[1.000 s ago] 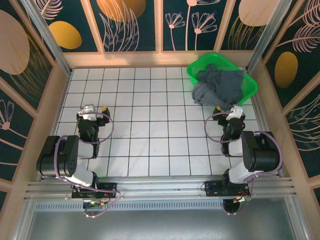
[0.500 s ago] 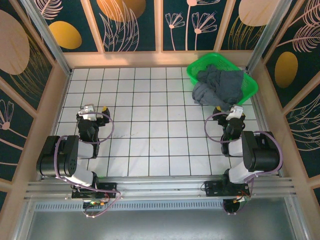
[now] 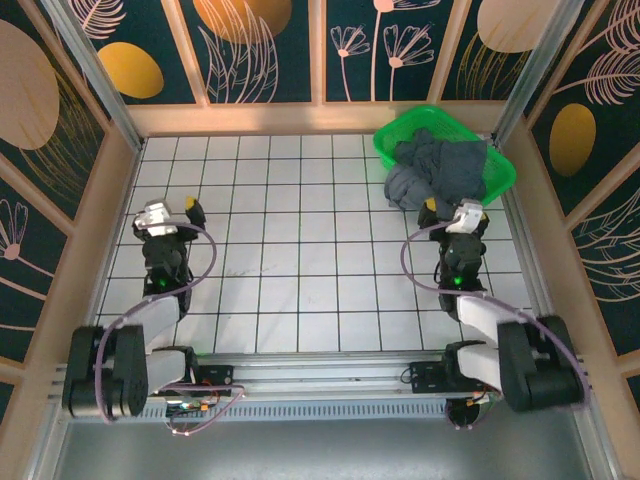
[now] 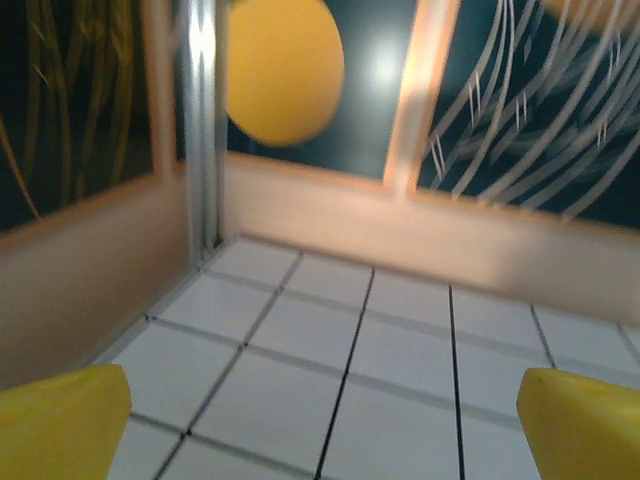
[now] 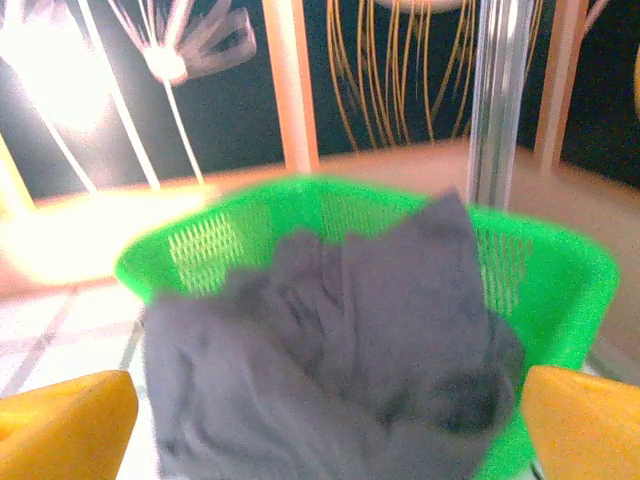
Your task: Fold and stack the t-shirts
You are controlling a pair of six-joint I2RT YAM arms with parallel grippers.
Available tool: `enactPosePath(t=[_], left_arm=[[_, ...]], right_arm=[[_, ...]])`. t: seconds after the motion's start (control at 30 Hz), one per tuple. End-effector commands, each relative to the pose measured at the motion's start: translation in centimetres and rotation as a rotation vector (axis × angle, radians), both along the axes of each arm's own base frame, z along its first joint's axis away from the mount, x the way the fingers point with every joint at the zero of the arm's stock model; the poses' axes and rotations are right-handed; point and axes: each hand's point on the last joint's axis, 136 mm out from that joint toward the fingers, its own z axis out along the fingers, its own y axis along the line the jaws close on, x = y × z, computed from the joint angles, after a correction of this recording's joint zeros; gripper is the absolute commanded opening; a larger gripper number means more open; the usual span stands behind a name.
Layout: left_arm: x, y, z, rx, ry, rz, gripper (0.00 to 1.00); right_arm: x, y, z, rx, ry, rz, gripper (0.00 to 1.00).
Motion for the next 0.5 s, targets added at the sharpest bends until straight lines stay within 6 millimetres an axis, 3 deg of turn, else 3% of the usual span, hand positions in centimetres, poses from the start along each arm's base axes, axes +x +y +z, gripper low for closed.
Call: enactPosePath(t=[0.0, 0.07, 0.13, 0.2, 0.3, 0.37, 0.47], left_arm=[[0.2, 0.5, 5.6, -0.039, -0.097, 0.058, 0.99], [0.8, 0.4, 9.3, -0.06, -0.159, 0.059, 0.99], [2.3, 1.5, 12.0, -0.257, -0.157, 0.115, 0.99], [5.0, 0.9, 11.2, -0.446, 0.063, 0.124, 0.99], [9.0, -1.8, 10.5, -0.597, 0.169, 0.004, 0.99], [11.5, -4.9, 9.9, -0.65, 0.241, -0.151, 0.99], [14.0, -9.7, 8.2, -0.707, 0.345, -0.313, 0.99]], right_arm=[[-0.3, -1.0, 6.9, 0.063, -0.077, -0.117, 0.99], [0.4, -1.2, 10.0, 0.201, -0.076, -0.117, 0.99], [2.2, -1.7, 10.9, 0.432, 0.062, -0.066, 0.99], [4.2, -2.2, 11.7, 0.526, 0.136, -0.031, 0.99], [8.1, -2.7, 11.6, 0.502, 0.25, -0.006, 0.99], [10.5, -3.8, 9.8, 0.488, 0.381, -0.102, 0.93], [13.9, -5.2, 6.3, 0.465, 0.578, -0.221, 0.93]])
